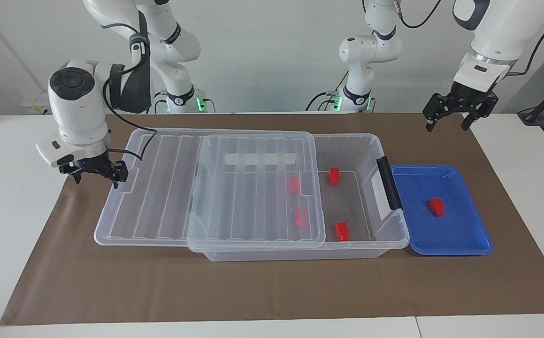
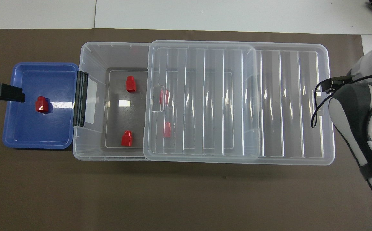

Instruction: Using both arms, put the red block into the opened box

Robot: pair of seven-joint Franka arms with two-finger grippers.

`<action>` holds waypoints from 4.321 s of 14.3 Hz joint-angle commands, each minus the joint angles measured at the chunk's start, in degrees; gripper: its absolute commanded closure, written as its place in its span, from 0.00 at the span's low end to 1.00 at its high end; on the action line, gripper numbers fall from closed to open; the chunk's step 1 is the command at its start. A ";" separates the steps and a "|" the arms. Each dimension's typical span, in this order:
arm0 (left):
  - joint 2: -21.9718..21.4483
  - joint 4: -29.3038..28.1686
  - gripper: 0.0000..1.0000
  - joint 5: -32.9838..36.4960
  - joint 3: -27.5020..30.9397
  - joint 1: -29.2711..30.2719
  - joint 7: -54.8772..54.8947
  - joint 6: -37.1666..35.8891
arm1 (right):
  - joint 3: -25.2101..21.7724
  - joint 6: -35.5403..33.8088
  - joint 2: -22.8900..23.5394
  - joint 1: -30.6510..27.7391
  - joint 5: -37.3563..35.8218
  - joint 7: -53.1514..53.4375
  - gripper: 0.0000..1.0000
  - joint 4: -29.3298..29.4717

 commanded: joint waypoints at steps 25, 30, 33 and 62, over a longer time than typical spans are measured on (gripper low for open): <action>7.45 -30.74 0.00 -0.20 0.16 12.70 6.47 50.39 | -0.17 -18.70 -10.08 -1.26 18.54 0.38 0.00 5.68; 14.21 -31.18 0.00 -0.20 0.16 12.18 6.38 58.12 | -0.17 -18.61 -10.16 -1.44 18.62 0.21 0.00 5.51; 17.91 -31.18 0.00 -0.20 0.16 12.18 6.39 62.51 | -0.17 -18.61 -10.16 -1.35 18.54 0.47 0.00 5.42; 8.96 -6.93 0.94 -0.02 -0.37 6.30 -8.70 16.41 | -0.08 -18.44 -10.34 -1.61 18.54 -0.06 0.00 4.98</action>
